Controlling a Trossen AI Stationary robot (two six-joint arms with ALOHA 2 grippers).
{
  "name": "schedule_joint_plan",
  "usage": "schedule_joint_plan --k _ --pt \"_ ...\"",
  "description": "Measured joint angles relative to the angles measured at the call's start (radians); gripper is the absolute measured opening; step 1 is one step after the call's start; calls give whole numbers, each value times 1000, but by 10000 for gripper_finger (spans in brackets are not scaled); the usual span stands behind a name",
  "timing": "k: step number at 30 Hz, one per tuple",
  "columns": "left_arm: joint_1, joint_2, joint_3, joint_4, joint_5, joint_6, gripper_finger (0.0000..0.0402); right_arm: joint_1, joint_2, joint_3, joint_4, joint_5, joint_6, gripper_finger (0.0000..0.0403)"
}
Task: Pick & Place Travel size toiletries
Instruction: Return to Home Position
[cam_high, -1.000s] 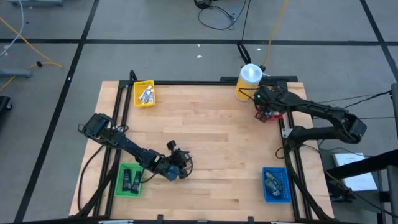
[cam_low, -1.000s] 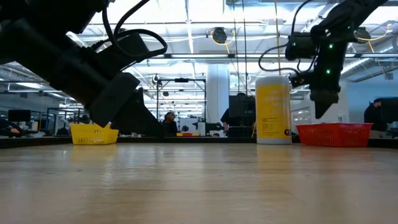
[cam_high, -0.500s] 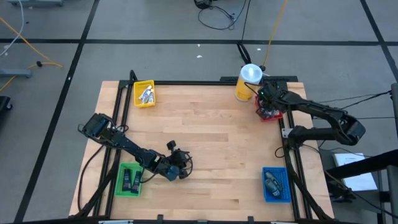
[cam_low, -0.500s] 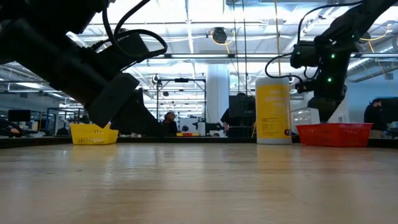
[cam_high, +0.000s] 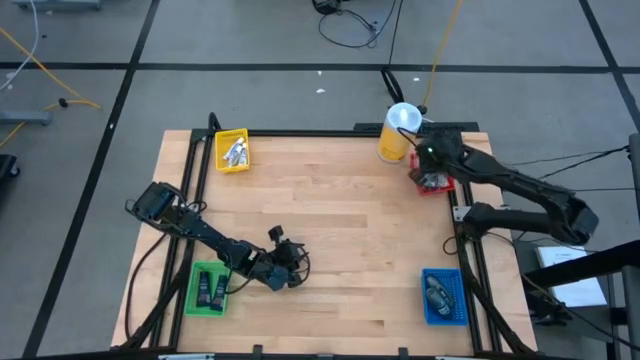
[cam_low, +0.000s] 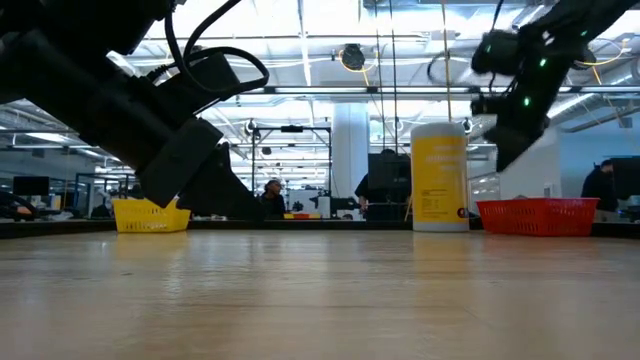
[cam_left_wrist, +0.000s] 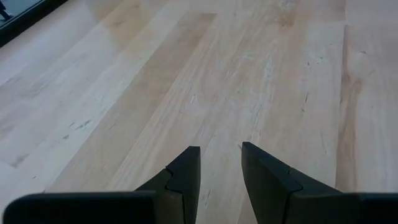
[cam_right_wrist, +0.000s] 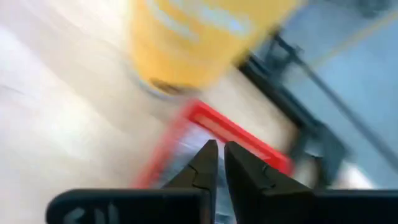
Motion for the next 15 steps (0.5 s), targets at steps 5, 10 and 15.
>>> schedule_joint_plan --k 5,10,15 --pt "0 0 0 1 0 0 118 108 -167 -60 120 -326 167 10" --pt "0 0 0 0 0 -1 118 265 -317 -309 539 -664 253 8" --pt "0 0 0 11 0 0 118 420 -414 -562 1021 -673 390 1"
